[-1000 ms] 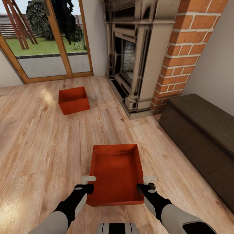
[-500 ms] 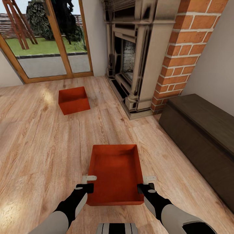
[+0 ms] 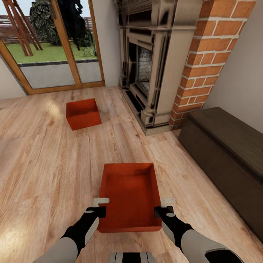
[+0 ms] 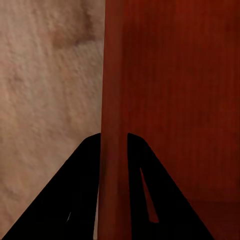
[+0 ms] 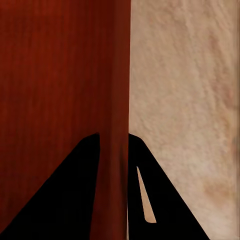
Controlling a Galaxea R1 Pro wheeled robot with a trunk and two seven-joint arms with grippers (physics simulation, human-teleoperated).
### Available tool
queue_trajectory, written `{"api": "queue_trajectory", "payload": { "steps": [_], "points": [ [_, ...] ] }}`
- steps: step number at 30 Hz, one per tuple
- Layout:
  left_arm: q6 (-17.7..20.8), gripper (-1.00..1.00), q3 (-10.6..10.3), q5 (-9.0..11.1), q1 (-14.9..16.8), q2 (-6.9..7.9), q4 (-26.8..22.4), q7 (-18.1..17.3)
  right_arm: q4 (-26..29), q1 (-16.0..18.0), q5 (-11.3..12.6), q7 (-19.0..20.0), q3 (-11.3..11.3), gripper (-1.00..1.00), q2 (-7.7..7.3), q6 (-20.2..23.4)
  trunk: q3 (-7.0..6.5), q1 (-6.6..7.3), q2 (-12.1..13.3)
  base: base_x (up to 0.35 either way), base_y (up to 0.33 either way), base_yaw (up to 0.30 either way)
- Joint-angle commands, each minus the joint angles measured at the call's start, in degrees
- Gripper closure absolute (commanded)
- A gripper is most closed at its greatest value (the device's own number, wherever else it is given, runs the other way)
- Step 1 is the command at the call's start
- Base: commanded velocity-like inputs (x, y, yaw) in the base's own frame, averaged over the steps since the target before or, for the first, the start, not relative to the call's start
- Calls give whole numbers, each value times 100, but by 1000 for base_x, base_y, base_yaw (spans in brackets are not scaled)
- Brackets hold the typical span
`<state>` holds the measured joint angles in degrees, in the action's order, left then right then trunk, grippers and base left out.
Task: Move the two storage containers from the living room to the garage. In the garage, place one container on the floor and stack the other container on top of it (either order is fine).
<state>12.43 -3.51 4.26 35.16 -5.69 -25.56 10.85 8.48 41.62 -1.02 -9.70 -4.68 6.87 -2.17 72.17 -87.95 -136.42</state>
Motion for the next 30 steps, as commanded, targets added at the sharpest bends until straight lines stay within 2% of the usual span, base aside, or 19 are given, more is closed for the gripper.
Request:
{"api": "queue_trajectory", "payload": {
  "steps": [1,30],
  "points": [
    [49,100,-19,-57,0,15,-11,84,-4,4,-38,-58,11,100,-10,-11,-15,23,40,0,0,0],
    [49,100,-10,-57,0,15,-12,84,3,4,-38,-57,11,100,-10,-11,-535,660,1203,0,0,0]
  ]
}}
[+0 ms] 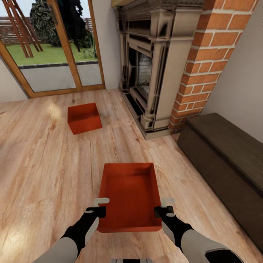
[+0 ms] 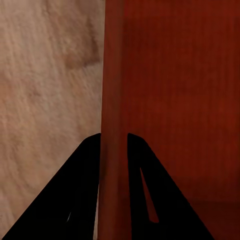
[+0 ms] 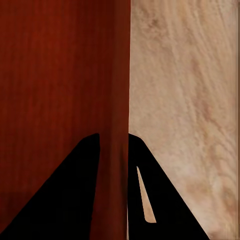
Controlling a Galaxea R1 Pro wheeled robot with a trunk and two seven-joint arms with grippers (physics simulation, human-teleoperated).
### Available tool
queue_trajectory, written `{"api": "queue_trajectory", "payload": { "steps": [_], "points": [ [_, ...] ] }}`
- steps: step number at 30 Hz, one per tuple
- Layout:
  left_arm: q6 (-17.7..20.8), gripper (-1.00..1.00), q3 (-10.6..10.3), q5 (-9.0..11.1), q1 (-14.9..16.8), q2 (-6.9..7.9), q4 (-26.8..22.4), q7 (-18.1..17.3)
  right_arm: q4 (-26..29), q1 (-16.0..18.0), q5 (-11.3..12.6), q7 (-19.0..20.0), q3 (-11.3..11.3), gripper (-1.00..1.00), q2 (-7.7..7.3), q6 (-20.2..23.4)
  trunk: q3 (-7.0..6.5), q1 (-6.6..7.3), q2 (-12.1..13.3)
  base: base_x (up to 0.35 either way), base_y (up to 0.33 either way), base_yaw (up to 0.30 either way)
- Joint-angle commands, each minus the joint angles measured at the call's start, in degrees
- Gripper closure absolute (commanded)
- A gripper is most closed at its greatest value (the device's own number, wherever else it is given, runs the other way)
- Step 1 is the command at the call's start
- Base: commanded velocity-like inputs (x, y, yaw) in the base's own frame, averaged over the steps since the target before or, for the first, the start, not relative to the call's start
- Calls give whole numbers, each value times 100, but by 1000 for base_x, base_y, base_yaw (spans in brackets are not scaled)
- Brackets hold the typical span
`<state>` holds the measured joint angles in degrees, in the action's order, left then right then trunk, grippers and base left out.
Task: Move the two storage containers from the living room to the garage. In the garage, place one container on the floor and stack the other container on top of it (either order is fine).
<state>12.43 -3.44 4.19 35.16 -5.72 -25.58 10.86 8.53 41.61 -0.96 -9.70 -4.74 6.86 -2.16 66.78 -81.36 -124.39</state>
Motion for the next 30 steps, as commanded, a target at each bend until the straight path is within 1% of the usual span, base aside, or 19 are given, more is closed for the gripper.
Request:
{"api": "queue_trajectory", "payload": {
  "steps": [1,30],
  "points": [
    [49,100,-17,-50,0,18,-11,83,-1,5,-44,-58,17,100,-9,-12,-15,23,40,0,0,0],
    [47,100,-16,-42,0,23,-8,83,0,5,-44,-59,17,100,-9,-12,-535,660,1203,0,0,0]
  ]
}}
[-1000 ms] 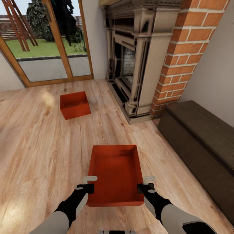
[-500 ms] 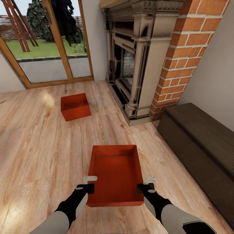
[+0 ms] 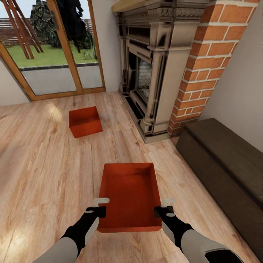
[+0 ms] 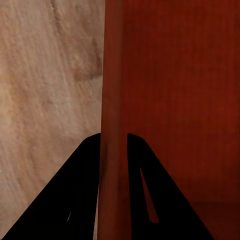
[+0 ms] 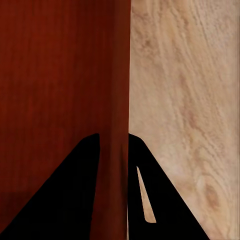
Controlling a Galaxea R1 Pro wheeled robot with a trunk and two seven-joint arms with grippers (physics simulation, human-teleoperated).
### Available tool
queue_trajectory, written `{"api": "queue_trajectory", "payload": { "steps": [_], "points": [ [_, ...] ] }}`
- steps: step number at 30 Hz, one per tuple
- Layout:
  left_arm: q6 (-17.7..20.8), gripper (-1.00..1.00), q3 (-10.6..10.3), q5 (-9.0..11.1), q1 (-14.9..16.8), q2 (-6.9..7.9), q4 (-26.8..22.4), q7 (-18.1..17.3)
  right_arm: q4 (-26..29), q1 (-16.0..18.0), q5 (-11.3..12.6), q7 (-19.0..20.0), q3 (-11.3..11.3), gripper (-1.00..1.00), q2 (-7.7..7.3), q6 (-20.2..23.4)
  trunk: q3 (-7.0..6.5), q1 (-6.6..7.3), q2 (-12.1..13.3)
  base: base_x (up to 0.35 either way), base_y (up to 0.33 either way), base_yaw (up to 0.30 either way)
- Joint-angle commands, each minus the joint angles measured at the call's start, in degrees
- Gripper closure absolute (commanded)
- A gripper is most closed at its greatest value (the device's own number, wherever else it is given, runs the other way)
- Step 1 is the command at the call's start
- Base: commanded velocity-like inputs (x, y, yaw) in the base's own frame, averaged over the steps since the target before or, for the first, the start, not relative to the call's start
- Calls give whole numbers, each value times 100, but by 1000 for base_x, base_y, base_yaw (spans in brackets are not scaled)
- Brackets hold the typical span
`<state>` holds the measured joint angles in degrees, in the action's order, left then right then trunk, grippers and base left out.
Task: Move the two storage containers from the living room to the garage. In the garage, place one container on the floor and stack the other container on top of it (either order is fine).
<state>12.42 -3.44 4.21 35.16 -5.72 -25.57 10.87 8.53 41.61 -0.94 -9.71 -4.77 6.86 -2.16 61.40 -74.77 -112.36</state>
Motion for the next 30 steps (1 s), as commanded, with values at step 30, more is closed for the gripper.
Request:
{"api": "queue_trajectory", "payload": {
  "steps": [30],
  "points": [
    [50,100,-13,-43,0,18,-9,82,13,5,-29,-75,41,100,9,5,-535,660,1203,0,0,0]
  ]
}}
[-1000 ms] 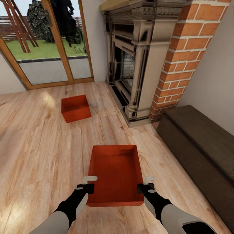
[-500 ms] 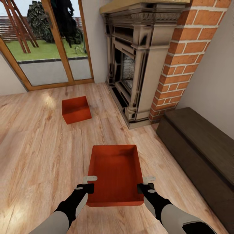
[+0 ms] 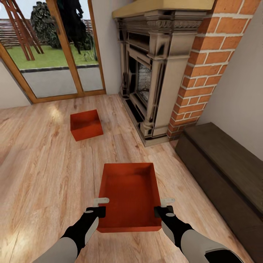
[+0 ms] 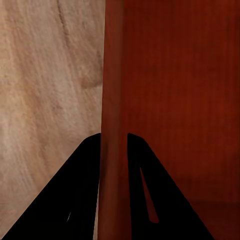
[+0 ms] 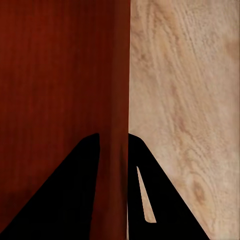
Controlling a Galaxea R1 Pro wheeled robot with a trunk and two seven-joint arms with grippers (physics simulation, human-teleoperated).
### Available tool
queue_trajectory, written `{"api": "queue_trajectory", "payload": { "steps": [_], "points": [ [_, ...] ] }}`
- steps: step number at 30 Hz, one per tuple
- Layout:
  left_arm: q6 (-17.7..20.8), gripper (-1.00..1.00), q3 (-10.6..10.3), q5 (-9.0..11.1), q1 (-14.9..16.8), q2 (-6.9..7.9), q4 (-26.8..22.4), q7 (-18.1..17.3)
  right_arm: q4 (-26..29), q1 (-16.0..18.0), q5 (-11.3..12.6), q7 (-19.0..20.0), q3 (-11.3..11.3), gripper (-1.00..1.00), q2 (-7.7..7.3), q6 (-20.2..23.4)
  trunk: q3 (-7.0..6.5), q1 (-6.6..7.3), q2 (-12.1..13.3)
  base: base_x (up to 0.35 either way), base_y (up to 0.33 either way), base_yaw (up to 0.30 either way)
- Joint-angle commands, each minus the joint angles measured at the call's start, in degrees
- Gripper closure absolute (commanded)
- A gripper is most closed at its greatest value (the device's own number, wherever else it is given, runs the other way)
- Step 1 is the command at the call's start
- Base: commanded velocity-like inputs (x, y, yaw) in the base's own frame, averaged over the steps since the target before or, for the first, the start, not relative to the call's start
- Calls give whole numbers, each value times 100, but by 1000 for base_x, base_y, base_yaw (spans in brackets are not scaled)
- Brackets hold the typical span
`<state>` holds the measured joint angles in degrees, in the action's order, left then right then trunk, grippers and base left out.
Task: Move the two storage containers from the living room to the garage. In the garage, place one container on the floor and stack the other container on top of it (either order is fine).
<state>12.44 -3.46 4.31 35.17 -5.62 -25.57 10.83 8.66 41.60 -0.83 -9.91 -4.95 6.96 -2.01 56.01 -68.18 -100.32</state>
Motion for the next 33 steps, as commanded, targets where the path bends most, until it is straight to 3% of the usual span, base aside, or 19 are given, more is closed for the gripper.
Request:
{"api": "queue_trajectory", "payload": {
  "steps": [1,33],
  "points": [
    [48,100,-12,-53,-1,8,-9,86,0,6,-40,-55,61,100,-2,-10,-15,23,40,0,0,0],
    [48,100,-6,-53,-1,16,-9,86,-2,6,-34,-54,60,100,-2,-33,-589,726,1323,0,0,0]
  ]
}}
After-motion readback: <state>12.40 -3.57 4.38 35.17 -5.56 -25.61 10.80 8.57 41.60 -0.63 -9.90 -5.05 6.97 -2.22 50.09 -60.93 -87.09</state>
